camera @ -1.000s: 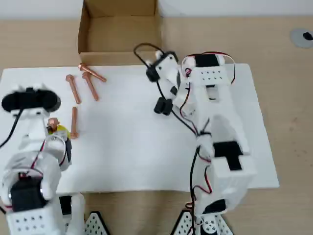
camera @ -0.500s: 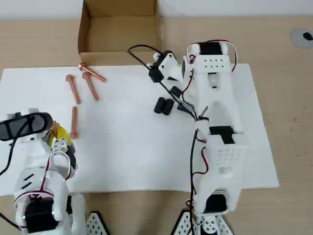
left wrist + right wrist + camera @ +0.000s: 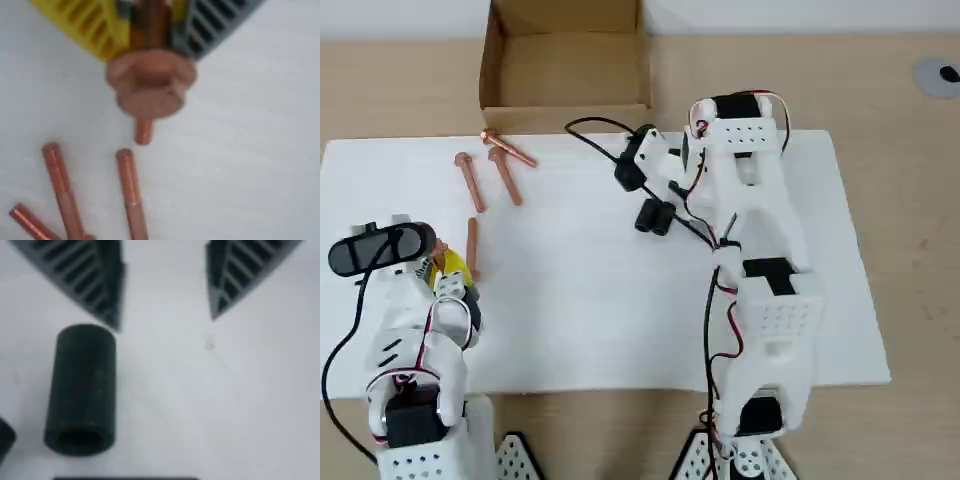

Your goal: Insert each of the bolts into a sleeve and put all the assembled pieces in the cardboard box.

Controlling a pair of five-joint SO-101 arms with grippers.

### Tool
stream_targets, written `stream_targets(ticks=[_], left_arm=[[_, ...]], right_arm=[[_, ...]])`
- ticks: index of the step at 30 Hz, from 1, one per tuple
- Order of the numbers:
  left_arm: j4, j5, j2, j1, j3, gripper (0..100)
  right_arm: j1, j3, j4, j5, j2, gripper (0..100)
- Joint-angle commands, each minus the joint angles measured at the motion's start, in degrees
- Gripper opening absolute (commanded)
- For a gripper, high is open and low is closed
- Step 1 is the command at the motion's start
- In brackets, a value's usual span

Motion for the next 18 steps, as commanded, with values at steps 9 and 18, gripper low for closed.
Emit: stream_targets(ticks=[9,18], left_arm=[[-1.6,0.4,-0.6,0.7,0.9,1],[-1.2,0.4,-0.6,0.7,1.0,1]], right_arm=[[-1.0,-0.4,0.4,4.6,0.6,18.2],[-1.2,-8.0,-1.6,4.9,9.9,18.2]])
